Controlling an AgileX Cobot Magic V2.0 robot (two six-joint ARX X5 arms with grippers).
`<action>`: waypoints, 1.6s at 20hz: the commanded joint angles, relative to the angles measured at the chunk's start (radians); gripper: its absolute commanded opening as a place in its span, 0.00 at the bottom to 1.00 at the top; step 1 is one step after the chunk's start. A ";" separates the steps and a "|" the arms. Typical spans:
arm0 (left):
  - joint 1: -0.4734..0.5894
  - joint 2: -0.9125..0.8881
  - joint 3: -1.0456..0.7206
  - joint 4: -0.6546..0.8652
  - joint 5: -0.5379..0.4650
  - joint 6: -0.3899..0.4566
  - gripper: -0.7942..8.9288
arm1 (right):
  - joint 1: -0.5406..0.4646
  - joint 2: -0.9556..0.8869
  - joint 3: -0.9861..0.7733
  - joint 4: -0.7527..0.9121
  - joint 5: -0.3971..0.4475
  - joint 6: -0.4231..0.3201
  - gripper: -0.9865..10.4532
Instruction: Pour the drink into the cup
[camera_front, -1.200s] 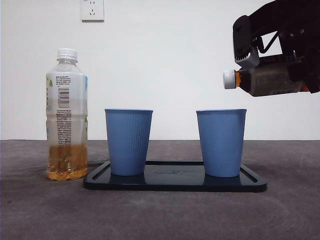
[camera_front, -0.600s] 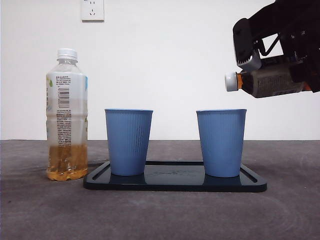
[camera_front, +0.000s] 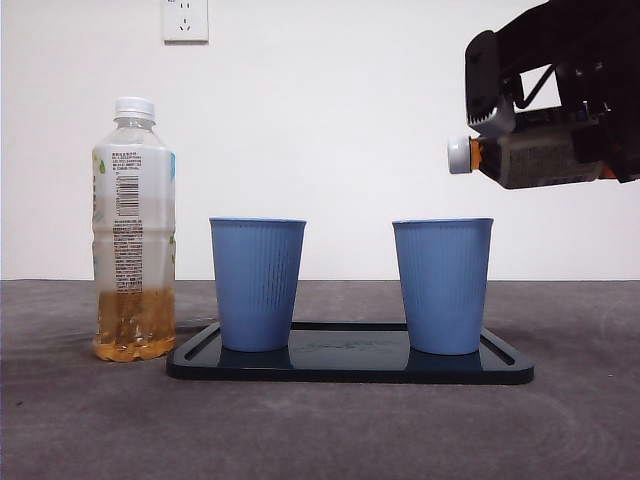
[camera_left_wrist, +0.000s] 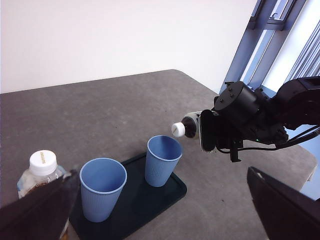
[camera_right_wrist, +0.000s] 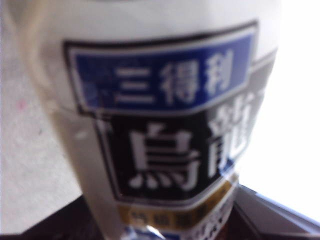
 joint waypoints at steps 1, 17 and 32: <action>-0.003 0.005 0.018 -0.002 0.003 0.005 0.69 | 0.009 0.004 0.037 0.021 0.031 0.156 0.25; -0.003 0.011 0.018 -0.009 0.003 0.005 0.69 | -0.215 -0.274 -0.158 0.444 -0.539 0.714 0.25; -0.003 0.011 0.018 -0.011 0.003 0.005 0.69 | -0.320 -0.115 -0.606 1.321 -0.786 0.832 0.24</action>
